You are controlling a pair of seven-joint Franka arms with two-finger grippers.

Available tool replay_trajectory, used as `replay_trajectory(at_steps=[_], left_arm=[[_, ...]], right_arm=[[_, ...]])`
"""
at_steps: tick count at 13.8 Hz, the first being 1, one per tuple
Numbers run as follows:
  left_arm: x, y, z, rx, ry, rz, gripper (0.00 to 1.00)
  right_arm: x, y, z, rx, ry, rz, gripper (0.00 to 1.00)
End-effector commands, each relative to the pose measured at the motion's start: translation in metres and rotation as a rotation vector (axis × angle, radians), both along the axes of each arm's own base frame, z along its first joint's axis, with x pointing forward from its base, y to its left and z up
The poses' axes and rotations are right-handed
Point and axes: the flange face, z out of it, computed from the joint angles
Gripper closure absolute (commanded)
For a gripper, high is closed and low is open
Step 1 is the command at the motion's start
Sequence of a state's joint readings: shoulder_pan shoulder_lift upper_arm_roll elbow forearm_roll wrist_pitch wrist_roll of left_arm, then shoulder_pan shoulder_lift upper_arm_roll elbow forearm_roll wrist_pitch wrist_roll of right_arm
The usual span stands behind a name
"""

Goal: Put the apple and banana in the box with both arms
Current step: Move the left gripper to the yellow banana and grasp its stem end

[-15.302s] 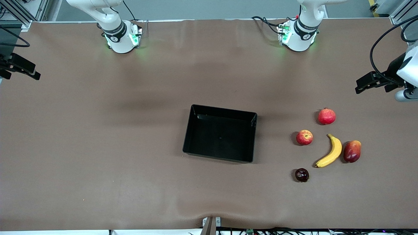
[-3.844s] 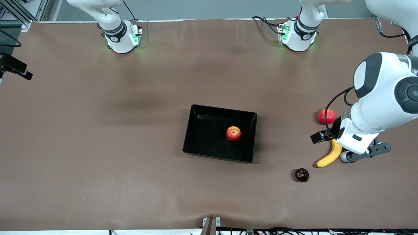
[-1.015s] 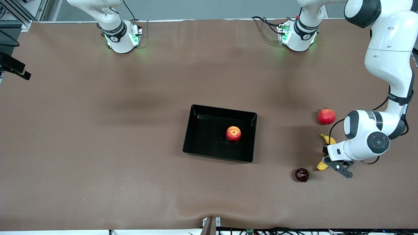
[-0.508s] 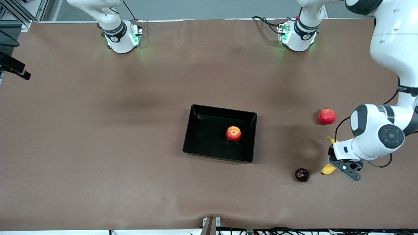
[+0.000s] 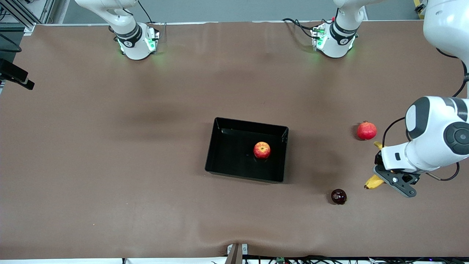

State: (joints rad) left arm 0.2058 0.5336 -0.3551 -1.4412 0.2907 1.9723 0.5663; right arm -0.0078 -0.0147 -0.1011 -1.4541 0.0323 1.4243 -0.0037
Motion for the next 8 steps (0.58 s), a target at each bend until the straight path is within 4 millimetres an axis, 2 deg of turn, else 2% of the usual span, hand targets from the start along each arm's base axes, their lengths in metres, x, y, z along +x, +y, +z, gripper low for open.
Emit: replay_trajectory(at_steps=[1, 3, 8], left_arm=[[-0.005, -0.031, 0.014, -0.028, 0.022, 0.048, 1.0], [-0.008, -0.063, 0.035, -0.063, 0.008, 0.111, 1.0], [-0.034, -0.187, 0.031, -0.096, 0.002, 0.385, 1.0]], right_arm=[[-0.001, -0.002, 0.006, -0.009, -0.009, -0.008, 0.0], [-0.001, -0.002, 0.007, -0.008, -0.011, -0.008, 0.0], [-0.001, -0.002, 0.007, -0.008, -0.011, -0.008, 0.0]])
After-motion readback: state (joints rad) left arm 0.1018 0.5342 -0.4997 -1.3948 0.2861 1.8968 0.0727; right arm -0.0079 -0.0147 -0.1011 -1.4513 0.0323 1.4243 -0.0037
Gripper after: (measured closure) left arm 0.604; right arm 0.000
